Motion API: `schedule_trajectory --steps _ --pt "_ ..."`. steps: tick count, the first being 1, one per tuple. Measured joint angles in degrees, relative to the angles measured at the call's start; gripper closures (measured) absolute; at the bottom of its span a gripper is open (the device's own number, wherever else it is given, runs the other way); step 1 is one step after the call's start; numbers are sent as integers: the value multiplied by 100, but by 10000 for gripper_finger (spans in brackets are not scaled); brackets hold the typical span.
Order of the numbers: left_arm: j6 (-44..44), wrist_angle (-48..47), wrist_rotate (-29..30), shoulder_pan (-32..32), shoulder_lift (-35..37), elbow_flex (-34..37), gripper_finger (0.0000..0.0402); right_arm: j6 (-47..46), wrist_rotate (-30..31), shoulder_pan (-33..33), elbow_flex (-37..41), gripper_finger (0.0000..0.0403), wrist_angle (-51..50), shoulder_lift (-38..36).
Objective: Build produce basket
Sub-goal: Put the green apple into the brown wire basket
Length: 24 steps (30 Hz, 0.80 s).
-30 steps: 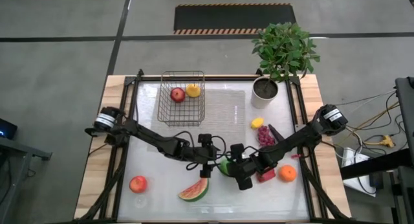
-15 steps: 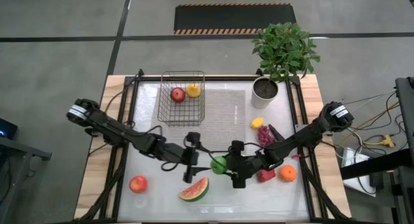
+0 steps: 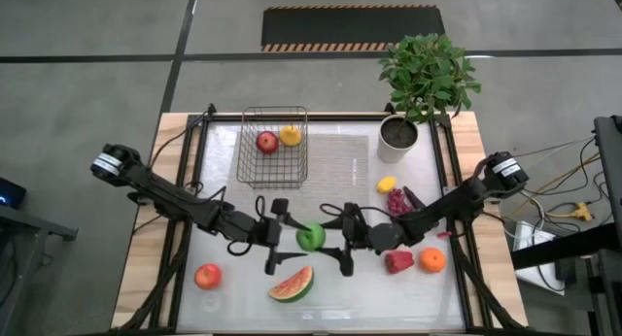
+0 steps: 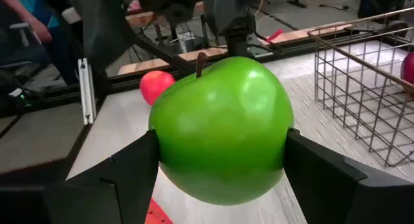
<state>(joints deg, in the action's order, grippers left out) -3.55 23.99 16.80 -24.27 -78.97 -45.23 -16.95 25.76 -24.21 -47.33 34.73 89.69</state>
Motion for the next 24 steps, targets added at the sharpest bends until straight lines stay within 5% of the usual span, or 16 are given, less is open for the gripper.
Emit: schedule_trajectory --steps 9,24 --pt "-330 -55 109 31 -73 79 68 -4 22 26 -4 122 247 2" --pt "-278 -62 426 70 -150 146 66 -2 -28 26 -4 122 320 4"
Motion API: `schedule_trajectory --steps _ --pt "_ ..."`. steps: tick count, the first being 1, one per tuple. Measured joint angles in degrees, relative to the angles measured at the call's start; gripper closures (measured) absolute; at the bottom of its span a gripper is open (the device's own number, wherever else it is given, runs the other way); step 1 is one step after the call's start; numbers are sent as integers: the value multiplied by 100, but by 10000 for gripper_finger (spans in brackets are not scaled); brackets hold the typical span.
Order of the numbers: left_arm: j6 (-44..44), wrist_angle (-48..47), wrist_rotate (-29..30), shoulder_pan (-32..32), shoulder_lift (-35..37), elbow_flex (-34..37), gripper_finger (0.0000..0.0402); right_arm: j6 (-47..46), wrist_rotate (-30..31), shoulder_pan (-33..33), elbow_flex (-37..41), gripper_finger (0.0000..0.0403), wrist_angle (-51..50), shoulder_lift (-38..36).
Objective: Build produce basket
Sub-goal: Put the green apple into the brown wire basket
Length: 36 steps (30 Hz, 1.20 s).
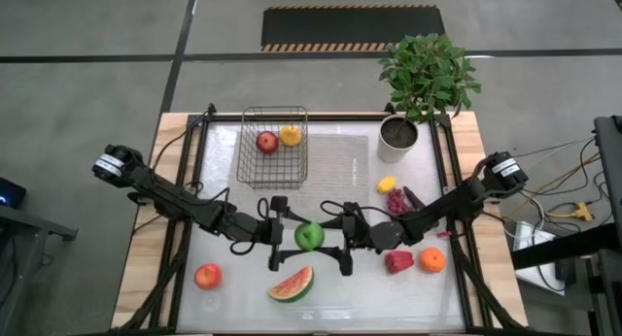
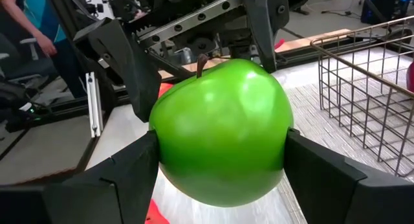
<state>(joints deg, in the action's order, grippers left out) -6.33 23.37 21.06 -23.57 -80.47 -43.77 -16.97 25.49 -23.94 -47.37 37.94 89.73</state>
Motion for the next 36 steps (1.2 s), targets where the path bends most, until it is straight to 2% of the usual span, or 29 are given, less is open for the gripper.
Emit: schedule_trajectory --steps 10,13,22,31,36 --pt "16 30 -20 -2 -82 4 130 11 8 -2 2 122 -58 2" --pt "21 40 -22 -2 -82 2 133 8 8 -2 2 113 -60 2" --pt "178 -27 -39 0 -113 22 140 -122 10 4 -26 44 -40 -18" --pt "339 -86 -47 6 -102 46 138 -180 5 -2 -24 40 -326 -26" --pt "753 -636 -533 -151 -59 103 137 -364 -437 -59 -20 40 -1182 37"
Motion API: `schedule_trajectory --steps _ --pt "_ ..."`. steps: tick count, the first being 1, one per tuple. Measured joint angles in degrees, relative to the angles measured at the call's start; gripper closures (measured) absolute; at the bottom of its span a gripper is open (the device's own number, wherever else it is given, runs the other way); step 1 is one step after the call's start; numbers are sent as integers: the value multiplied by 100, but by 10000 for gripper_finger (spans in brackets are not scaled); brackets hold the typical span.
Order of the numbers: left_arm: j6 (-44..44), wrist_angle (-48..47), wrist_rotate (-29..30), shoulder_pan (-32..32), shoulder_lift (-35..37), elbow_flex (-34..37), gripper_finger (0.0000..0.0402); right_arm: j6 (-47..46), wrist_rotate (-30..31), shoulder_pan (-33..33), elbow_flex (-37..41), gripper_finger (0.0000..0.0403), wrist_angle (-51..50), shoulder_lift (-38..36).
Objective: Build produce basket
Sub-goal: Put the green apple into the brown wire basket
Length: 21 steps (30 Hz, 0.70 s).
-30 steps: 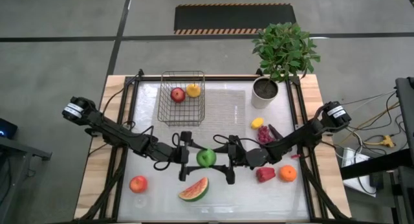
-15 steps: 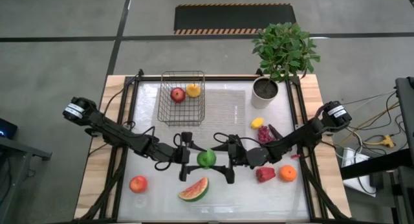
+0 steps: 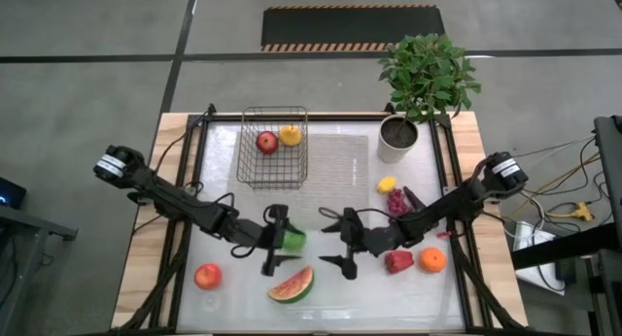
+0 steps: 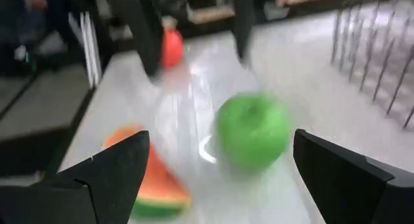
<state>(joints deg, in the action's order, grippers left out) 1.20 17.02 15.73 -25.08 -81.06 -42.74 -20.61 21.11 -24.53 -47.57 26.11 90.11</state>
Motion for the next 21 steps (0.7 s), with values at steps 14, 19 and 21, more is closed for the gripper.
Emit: schedule_trajectory --steps 14,19,21 --pt "915 -1891 1373 95 114 240 137 105 163 207 7 40 -323 78" --pt "1050 -1905 1399 225 116 341 137 128 143 213 7 39 -322 78" --pt "1048 -1897 1402 221 174 339 137 121 157 241 7 39 -323 78"
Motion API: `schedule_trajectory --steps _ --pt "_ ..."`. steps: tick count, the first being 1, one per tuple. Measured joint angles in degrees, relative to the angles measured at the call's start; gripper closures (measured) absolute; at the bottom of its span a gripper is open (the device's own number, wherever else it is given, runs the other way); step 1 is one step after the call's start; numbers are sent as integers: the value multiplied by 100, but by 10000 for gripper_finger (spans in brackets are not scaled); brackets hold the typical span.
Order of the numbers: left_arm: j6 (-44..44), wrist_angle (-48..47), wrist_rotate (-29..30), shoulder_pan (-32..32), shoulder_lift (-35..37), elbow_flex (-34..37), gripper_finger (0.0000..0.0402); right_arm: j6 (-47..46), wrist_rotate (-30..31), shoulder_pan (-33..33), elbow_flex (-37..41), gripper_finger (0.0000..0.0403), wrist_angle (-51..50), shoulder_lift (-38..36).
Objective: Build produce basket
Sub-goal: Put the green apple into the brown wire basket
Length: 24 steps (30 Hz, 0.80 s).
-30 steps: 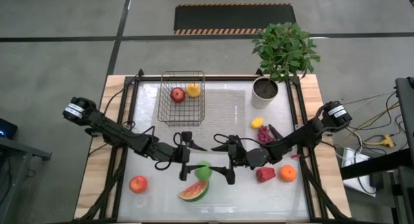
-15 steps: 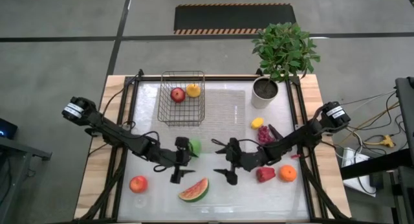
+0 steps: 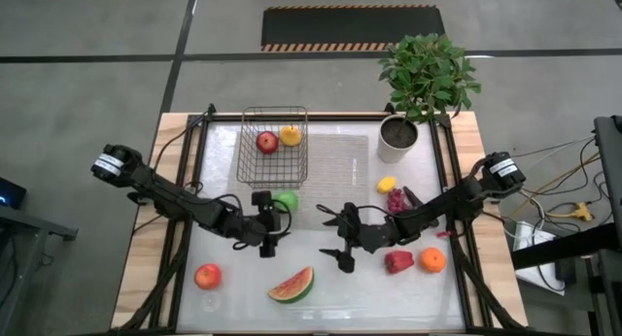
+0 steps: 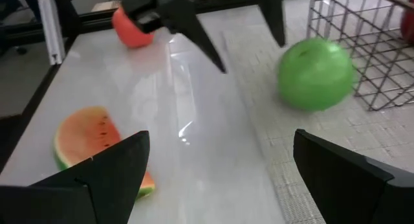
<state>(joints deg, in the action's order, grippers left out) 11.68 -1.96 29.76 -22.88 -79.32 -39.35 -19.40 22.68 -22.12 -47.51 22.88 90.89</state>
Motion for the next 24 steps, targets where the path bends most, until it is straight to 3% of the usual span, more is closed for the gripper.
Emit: schedule_trajectory --steps 10,15,24 --pt "0 -184 136 -183 986 49 141 -4 144 151 2 50 218 150" --pt "119 76 271 -113 1086 495 167 50 137 297 -73 102 972 706" --pt "491 607 278 -105 645 877 230 484 275 739 -1170 221 973 1696"
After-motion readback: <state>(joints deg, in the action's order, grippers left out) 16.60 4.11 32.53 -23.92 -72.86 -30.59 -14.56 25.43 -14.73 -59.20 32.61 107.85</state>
